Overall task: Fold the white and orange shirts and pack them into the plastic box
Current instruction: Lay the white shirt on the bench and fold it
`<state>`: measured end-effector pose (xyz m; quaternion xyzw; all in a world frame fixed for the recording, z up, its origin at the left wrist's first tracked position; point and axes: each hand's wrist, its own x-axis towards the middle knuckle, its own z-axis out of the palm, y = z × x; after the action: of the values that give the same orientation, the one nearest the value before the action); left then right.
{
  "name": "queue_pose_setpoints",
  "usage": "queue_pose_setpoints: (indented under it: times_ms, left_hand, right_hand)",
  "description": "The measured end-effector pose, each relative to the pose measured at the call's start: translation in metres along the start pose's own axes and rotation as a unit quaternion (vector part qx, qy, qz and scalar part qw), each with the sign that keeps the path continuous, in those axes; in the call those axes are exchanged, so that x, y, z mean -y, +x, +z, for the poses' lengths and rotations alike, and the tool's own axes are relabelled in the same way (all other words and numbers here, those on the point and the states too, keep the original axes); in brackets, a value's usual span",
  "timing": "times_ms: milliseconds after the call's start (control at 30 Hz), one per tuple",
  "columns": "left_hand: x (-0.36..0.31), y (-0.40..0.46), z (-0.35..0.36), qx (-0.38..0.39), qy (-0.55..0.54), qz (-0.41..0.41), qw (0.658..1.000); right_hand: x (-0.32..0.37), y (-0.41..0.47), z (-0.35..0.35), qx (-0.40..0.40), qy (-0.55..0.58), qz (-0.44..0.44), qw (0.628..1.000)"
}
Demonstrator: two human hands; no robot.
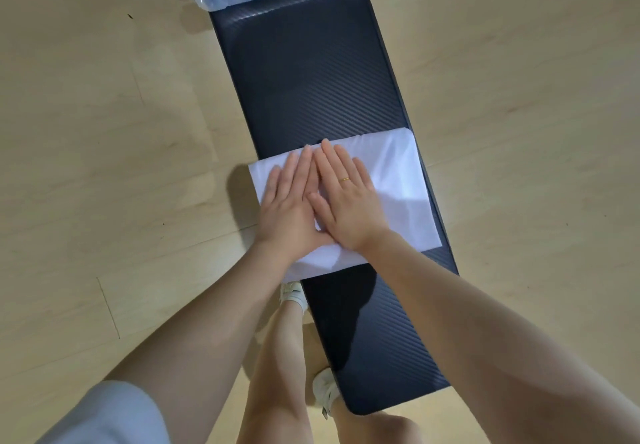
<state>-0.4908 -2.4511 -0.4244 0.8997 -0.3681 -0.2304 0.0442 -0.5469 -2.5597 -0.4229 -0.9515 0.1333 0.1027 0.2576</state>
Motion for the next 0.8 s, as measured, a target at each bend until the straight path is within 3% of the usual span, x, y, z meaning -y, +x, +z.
queue_pose_setpoints:
  times_ms: [100,200,333,500,600,800]
  left_hand:
    - [0.004,0.002,-0.001,0.034,0.019,0.006,0.999]
    - [0.003,0.002,-0.003,0.059,-0.006,-0.007,0.998]
    - [0.010,0.002,-0.012,0.093,0.024,-0.010,0.995]
    - [0.006,0.015,-0.038,0.102,0.027,-0.091,0.990]
    - [-0.010,0.036,-0.051,0.045,0.005,-0.032,0.998]
    - [-0.056,0.096,-0.063,0.074,-0.057,0.048,0.994]
  right_hand:
    - [-0.025,-0.003,0.010,-0.012,-0.102,-0.046,0.994]
    - [-0.048,-0.011,0.002,-0.022,-0.140,0.017,0.990]
    - [-0.063,-0.021,-0.012,-0.003,-0.126,0.099,0.987]
    - [-0.060,-0.030,-0.029,0.006,-0.023,0.191,0.981]
    - [-0.053,-0.050,-0.039,-0.034,0.060,0.317,0.946]
    - [-0.041,-0.078,-0.043,-0.012,0.116,0.484,0.867]
